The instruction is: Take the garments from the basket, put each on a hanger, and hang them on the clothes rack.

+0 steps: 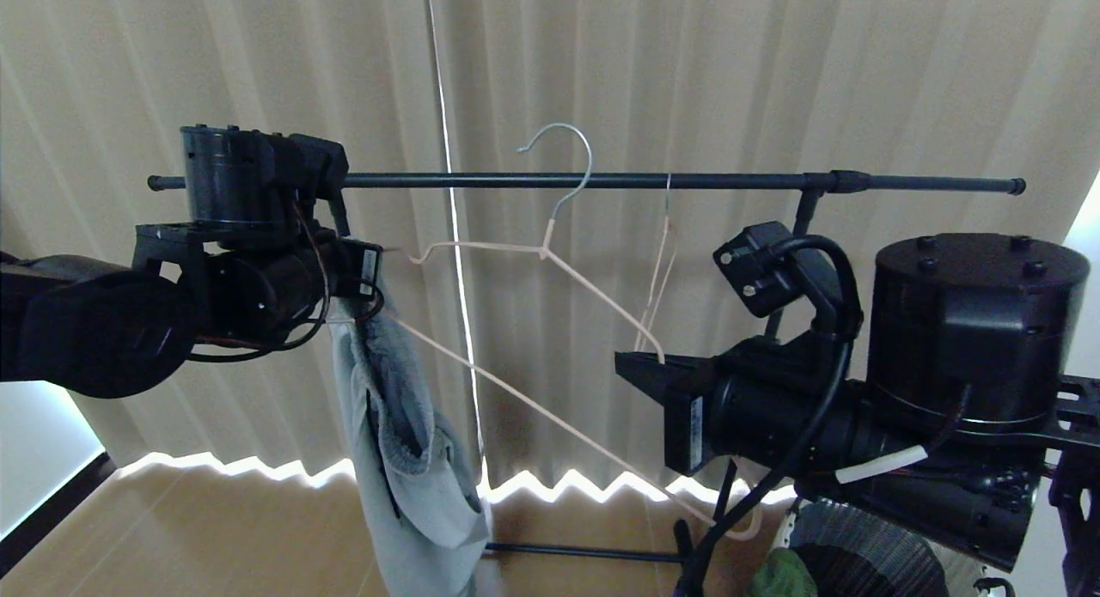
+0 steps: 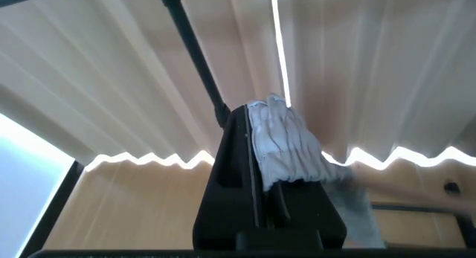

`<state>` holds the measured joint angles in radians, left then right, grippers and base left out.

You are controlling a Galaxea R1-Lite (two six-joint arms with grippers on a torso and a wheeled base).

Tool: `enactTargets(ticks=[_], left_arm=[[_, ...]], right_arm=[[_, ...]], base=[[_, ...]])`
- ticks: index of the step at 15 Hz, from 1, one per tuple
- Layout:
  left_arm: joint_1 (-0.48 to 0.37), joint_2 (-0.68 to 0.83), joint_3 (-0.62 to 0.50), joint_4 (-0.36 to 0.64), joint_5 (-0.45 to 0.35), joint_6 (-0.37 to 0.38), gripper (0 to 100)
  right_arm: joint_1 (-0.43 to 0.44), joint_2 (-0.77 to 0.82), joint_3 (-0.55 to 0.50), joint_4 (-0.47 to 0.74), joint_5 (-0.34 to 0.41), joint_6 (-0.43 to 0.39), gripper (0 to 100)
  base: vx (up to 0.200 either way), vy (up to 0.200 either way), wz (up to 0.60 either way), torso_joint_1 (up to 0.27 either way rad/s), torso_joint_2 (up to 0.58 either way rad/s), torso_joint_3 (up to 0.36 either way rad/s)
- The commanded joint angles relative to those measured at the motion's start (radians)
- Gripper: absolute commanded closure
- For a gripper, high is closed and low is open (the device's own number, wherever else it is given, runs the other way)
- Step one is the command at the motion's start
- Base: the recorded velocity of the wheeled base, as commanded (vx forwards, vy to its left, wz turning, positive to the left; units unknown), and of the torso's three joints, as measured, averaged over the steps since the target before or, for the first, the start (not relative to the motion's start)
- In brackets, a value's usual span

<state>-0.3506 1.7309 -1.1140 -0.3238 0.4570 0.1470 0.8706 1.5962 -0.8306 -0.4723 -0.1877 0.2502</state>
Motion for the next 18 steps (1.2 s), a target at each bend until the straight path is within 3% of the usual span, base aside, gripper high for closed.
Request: enactTargets(ticks=[1,6,8,11,14,18], left_arm=[[-0.001,-0.007,0.002,0.002,0.005,0.000,100],[-0.005,-0.008,0.000,0.002,0.061,0.005,100],[-0.007,-0.020,0.003,0.000,0.101,0.005,100],[-0.013,-0.053,0.016,0.000,0.103,0.003,100],[-0.044,-0.077,0.037,0.002,0.106,0.000,100],[-0.146,-0.148,0.068,0.003,0.106,-0.001,100]], right_arm=[[0.018,0.048,-0.008,0.000,-0.010,0.001,100],[0.085,0.116,-0.024,-0.002,-0.049,0.004,100],[0.085,0.176,-0.082,0.000,-0.113,0.029,100],[0.087,0.226,-0.140,-0.002,-0.125,0.055,100],[0.087,0.255,-0.176,-0.002,-0.130,0.070,100],[0.087,0.284,-0.199,-0.019,-0.130,0.075,100]], base=[[0.000,0.000,0.00,0.000,0.00,0.000],[0.000,0.000,0.00,0.000,0.00,0.000],[0.000,0.000,0.00,0.000,0.00,0.000],[0.000,0.000,0.00,0.000,0.00,0.000],[0.000,0.000,0.00,0.000,0.00,0.000],[0.000,0.000,0.00,0.000,0.00,0.000]])
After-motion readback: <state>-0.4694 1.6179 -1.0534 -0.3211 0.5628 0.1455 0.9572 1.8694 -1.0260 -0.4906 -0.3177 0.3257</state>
